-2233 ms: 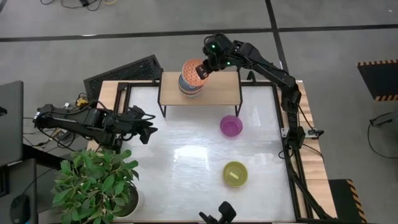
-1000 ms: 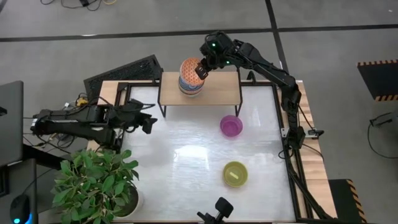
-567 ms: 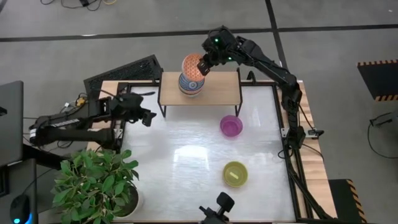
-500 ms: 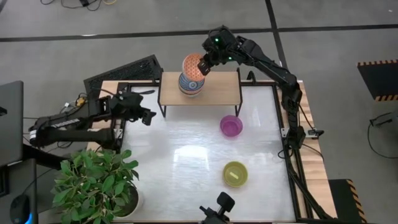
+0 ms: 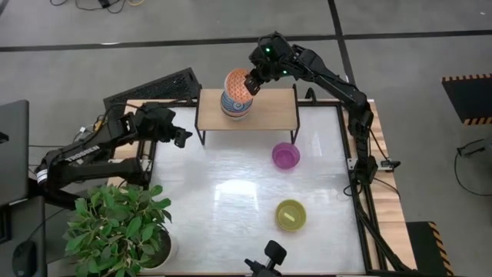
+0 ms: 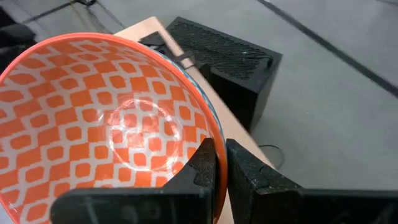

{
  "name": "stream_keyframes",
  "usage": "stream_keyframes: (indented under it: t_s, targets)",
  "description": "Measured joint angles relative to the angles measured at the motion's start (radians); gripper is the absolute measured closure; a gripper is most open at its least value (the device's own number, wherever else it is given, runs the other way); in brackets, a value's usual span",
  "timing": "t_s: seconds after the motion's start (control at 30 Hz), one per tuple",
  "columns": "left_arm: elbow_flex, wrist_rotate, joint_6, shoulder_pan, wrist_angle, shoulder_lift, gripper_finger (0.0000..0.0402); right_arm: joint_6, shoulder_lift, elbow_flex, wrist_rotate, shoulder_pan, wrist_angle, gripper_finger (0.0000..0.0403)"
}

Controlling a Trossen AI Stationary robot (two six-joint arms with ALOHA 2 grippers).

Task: Place and stack bowls onto a shelf
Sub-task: Stack the orange patterned bowl on top of the blue patterned bowl on the shelf

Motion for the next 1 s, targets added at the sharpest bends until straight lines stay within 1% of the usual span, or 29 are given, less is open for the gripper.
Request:
stream_keyframes:
  t_s: [0.1,0.2,0.57,1.0]
  targets:
    - [0.000,0.050,0.017,0.029,0.001,0.000,0.0211,0.000,0.000,0.000,-0.050,-0.001,-0.001,0.0363]
    - [0.000,0.083,0.028,0.048,-0.001,0.000,0.0211,0.000,0.000,0.001,-0.058,0.004,0.000,0.0363]
    - [0.000,0.105,0.048,0.059,-0.001,0.000,0.0211,0.007,0.000,0.001,-0.060,0.005,-0.028,0.0363]
    - [0.000,0.105,0.065,0.059,-0.002,0.000,0.0211,-0.004,0.000,0.001,-0.059,0.005,-0.029,0.0363]
